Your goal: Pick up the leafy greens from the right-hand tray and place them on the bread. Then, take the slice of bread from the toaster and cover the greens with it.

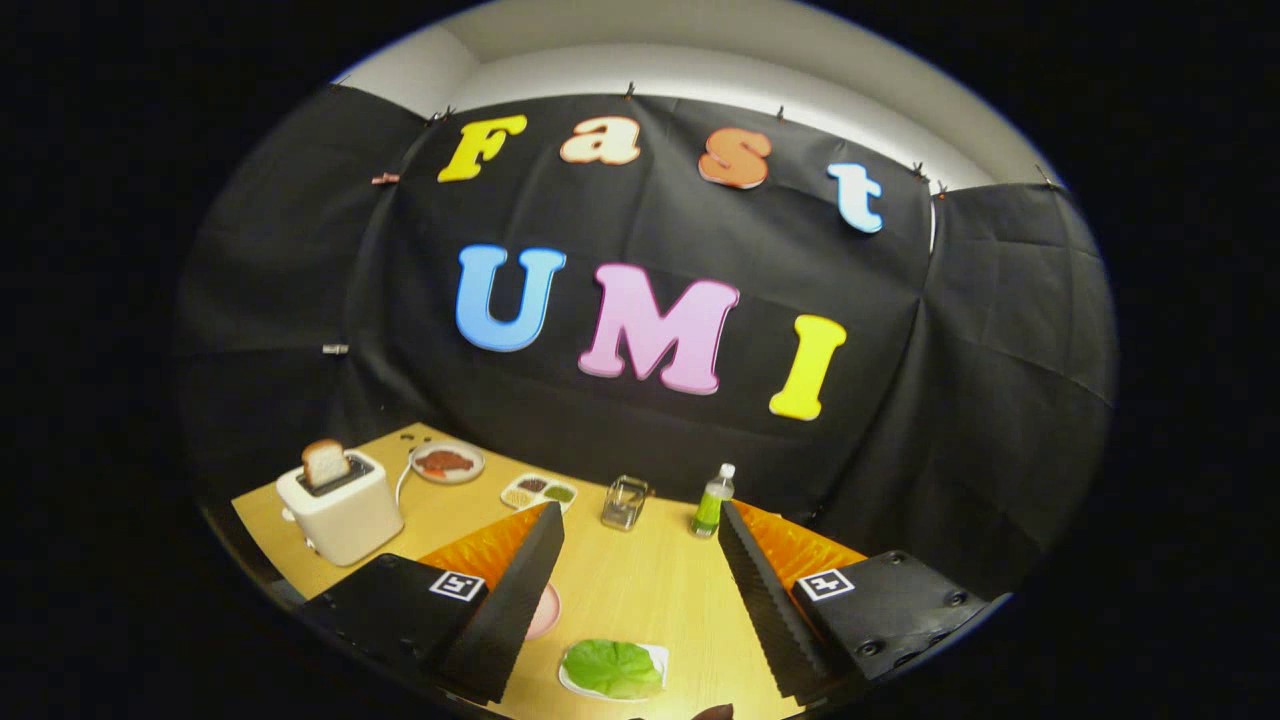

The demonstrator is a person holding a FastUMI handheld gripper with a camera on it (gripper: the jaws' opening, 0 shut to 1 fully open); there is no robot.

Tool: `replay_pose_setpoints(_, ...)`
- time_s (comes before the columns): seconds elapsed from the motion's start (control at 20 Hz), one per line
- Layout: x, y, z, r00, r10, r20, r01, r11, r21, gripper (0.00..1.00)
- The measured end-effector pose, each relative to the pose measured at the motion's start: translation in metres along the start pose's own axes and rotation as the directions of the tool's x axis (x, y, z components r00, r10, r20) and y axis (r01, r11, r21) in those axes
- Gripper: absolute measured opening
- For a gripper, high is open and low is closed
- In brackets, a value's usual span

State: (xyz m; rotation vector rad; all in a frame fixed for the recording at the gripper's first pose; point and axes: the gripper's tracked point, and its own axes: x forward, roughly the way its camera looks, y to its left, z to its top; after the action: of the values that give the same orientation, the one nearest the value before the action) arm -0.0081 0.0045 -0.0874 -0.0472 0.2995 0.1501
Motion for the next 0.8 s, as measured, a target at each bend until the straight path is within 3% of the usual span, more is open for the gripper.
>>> replay_pose_setpoints(0.15,0.013,0.006,-0.057,0.986,0.071,-0.152,-0.076,0.997,-0.026,0.97)
replay_pose_setpoints(0.3,0.022,0.014,-0.125,0.940,0.141,-0.310,-0.156,0.987,-0.024,0.97)
replay_pose_setpoints(0.5,0.032,0.029,-0.201,0.845,0.238,-0.479,-0.261,0.965,0.020,0.98)
replay_pose_setpoints(0.8,0.049,0.039,-0.291,0.687,0.320,-0.652,-0.371,0.926,0.063,0.97)
